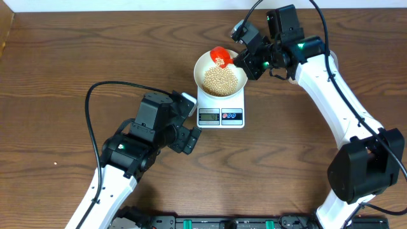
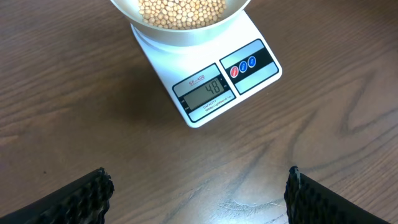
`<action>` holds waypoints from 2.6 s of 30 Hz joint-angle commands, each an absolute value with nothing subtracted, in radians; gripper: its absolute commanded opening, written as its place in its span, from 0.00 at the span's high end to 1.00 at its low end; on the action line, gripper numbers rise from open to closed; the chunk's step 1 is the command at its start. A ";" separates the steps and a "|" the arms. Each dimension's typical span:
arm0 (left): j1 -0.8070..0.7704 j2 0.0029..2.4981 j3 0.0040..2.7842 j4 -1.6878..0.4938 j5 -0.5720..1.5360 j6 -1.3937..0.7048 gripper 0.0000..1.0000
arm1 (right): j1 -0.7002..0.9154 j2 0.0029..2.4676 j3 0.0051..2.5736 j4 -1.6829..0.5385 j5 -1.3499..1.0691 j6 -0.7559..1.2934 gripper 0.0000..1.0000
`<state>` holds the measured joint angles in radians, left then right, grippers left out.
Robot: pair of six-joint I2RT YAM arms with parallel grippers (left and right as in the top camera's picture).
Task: Scoop item into bowl and weigh 50g on scale
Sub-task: 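Raise and tip the red scoop further to trickle beans into the bowl, then hold the red scoop tilted over the bowl, pouring small amounts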
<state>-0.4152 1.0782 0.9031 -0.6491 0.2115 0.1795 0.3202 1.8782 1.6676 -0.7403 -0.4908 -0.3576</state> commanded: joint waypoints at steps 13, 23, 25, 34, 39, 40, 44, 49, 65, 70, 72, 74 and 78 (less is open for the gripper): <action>-0.418 1.077 0.899 -0.650 0.224 0.174 0.09 | 0.291 1.856 1.683 -0.726 -0.621 -0.305 0.99; -0.418 1.077 0.899 -0.650 0.224 0.174 0.09 | 0.267 1.856 1.683 -0.724 -0.624 -0.292 0.99; -0.418 1.077 0.899 -0.650 0.224 0.174 0.09 | 0.267 1.856 1.683 -0.724 -0.624 -0.292 0.99; -0.418 1.077 0.899 -0.650 0.224 0.174 0.09 | 0.270 1.856 1.683 -0.725 -0.607 -0.292 0.99; -0.418 1.077 0.899 -0.649 0.224 0.174 0.09 | 0.271 1.856 1.683 -0.725 -0.574 -0.293 0.99; -0.418 1.077 0.899 -0.650 0.224 0.174 0.09 | 0.271 1.856 1.683 -0.725 -0.570 -0.293 0.99; -0.418 1.077 0.899 -0.649 0.224 0.174 0.09 | 0.281 1.856 1.683 -0.728 -0.525 -0.306 0.99; -0.418 1.077 0.899 -0.650 0.224 0.174 0.09 | 0.313 1.856 1.683 -0.738 -0.464 -0.346 0.99; -0.418 1.077 0.899 -0.649 0.224 0.174 0.09 | 0.348 1.856 1.683 -0.744 -0.409 -0.376 0.99; -0.418 1.077 0.899 -0.650 0.224 0.174 0.09 | 0.348 1.856 1.683 -0.745 -0.409 -0.376 0.99; -0.418 1.077 0.899 -0.650 0.224 0.174 0.09 | 0.348 1.856 1.683 -0.748 -0.408 -0.385 0.99; -0.418 1.077 0.899 -0.650 0.224 0.174 0.09 | 0.349 1.856 1.683 -0.749 -0.401 -0.391 0.99; -0.418 1.077 0.899 -0.650 0.224 0.174 0.09 | 0.348 1.856 1.683 -0.751 -0.391 -0.391 0.99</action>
<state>-0.4152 1.0782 0.9031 -0.6491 0.2115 0.1795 0.3447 1.8782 1.6676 -0.7475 -0.4023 -0.3744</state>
